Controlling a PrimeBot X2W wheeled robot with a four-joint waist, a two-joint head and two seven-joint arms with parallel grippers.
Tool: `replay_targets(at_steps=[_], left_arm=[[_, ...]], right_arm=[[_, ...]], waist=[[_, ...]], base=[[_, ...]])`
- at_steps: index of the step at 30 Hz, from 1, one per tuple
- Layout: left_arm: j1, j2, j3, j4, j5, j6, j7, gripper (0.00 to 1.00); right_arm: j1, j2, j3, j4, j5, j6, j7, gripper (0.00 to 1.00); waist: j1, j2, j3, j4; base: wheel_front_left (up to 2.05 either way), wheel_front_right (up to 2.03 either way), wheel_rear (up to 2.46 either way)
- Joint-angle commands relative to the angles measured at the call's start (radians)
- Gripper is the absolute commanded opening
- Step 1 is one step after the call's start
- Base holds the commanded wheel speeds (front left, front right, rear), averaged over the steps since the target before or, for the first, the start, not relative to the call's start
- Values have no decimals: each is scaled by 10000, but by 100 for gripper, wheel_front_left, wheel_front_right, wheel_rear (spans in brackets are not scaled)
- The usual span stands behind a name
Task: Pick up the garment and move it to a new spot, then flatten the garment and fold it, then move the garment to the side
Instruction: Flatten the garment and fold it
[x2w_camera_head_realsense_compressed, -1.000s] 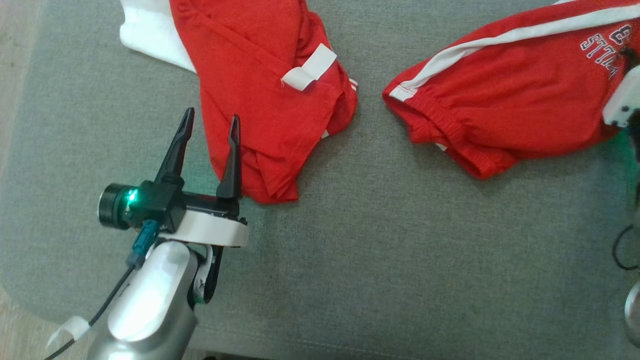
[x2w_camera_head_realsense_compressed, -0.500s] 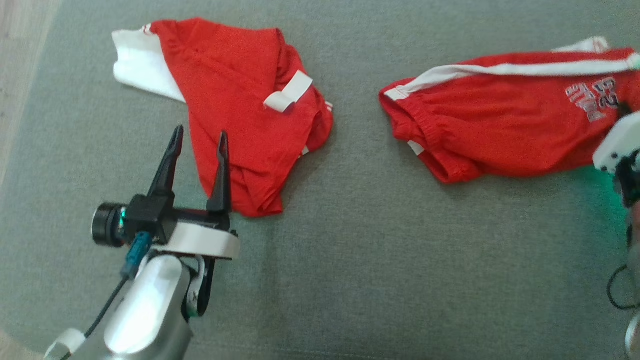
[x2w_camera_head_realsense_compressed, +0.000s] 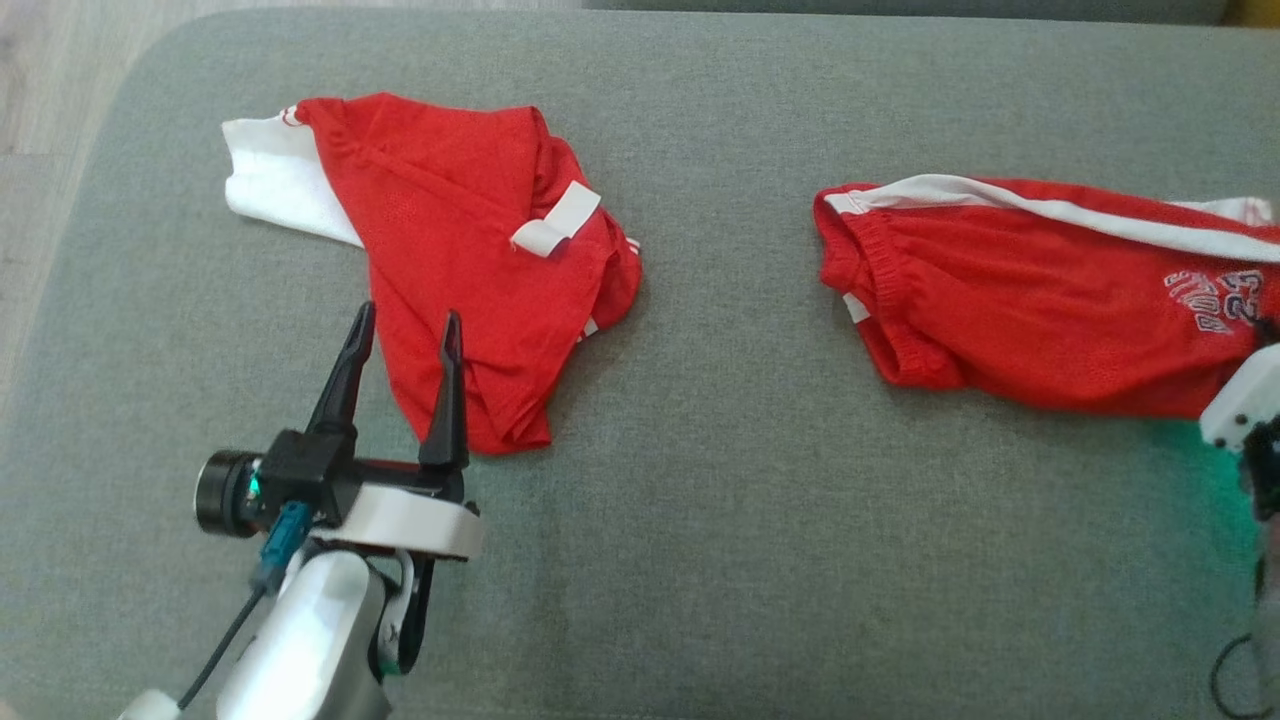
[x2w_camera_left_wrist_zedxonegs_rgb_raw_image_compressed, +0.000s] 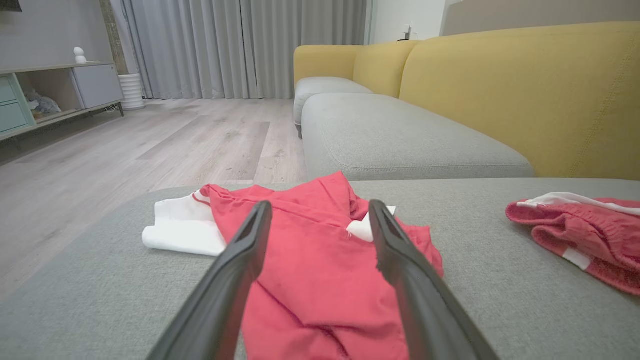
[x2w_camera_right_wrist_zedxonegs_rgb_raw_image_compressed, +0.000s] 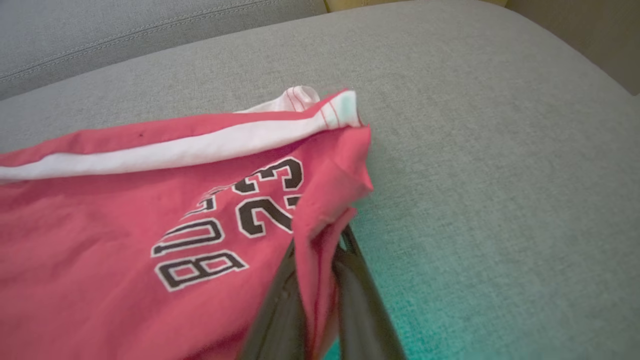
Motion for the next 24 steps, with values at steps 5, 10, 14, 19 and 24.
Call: replay_targets(at_steps=[5,10,14,19,24], left_arm=[[-97,80,482,-226,185,-79,-53,100],[10,80,569,-203,201,-91,-53,100],[82,66,636,-252,223,-111,-53,100],[216,10,690,-279,245,-129,-53,100],[286,-34,713,-324,270,-150,-53,100]], right_arm=[[334,266,273,-1555,-9,-7,-305,100],[613,664,1324,-3220,597,-7,-1216,100],[1278,567,2804,-4533,1197,-7,-1929,100],[2432,358,4337,-5797,1633,-7,-2642,100],[3027,118,4644,-6133,1821,-7,-2660,100]], waist=[[1,0,-123,-29],[1,0,-364,-142],[1,0,-576,-196],[1,0,-793,-205],[1,0,-776,-220]], base=[[0,0,0],[0,0,0],[0,0,0],[0,0,0],[0,0,0]])
